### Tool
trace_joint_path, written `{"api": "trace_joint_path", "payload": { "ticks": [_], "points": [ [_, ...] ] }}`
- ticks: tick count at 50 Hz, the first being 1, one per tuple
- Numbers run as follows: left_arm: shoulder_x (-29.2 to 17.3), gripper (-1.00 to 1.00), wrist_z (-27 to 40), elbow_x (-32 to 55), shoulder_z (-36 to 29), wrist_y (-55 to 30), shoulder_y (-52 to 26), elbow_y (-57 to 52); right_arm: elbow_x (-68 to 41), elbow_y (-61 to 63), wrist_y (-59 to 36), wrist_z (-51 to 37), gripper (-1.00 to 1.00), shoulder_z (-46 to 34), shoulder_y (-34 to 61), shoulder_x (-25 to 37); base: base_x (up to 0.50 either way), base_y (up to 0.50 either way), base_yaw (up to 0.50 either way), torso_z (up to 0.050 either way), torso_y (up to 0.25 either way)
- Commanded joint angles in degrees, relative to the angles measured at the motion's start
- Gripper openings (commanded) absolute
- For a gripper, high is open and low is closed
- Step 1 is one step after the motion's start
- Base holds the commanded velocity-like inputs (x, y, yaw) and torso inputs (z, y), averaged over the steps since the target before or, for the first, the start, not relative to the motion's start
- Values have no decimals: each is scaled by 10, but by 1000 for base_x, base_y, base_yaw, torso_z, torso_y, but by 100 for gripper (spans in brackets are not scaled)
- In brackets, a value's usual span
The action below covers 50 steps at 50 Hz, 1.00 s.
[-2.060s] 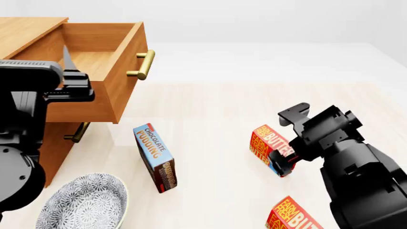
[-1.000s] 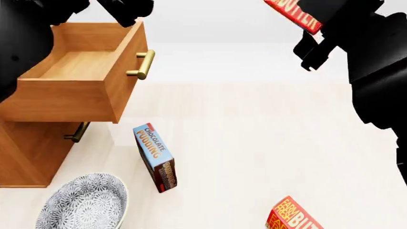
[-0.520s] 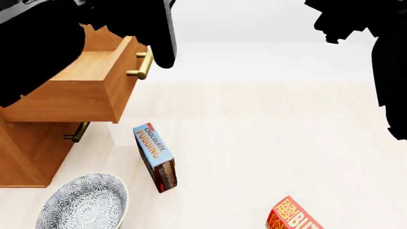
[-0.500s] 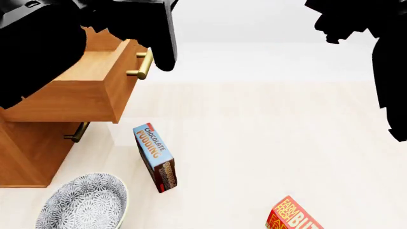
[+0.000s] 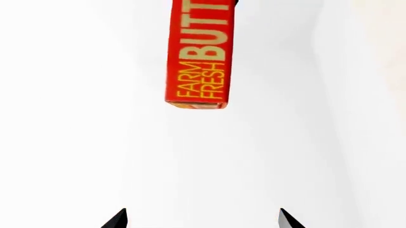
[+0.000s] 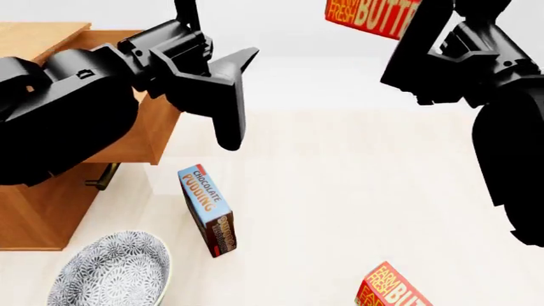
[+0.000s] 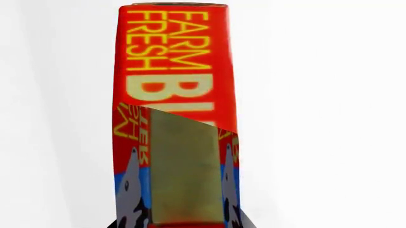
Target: Put the butter at the front in the top drawer of the cabinet and close it.
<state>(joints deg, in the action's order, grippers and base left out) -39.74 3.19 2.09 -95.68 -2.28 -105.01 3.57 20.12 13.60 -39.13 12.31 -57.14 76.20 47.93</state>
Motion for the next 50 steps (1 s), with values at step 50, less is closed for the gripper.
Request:
{"api": "trace_joint_path", "payload": {
  "ticks": [50],
  "points": [
    [51, 100, -4, -18, -9, 62, 35, 57, 73, 92, -5, 86, -100, -35, 25, -5, 0, 0, 0, 0, 1]
  ]
}}
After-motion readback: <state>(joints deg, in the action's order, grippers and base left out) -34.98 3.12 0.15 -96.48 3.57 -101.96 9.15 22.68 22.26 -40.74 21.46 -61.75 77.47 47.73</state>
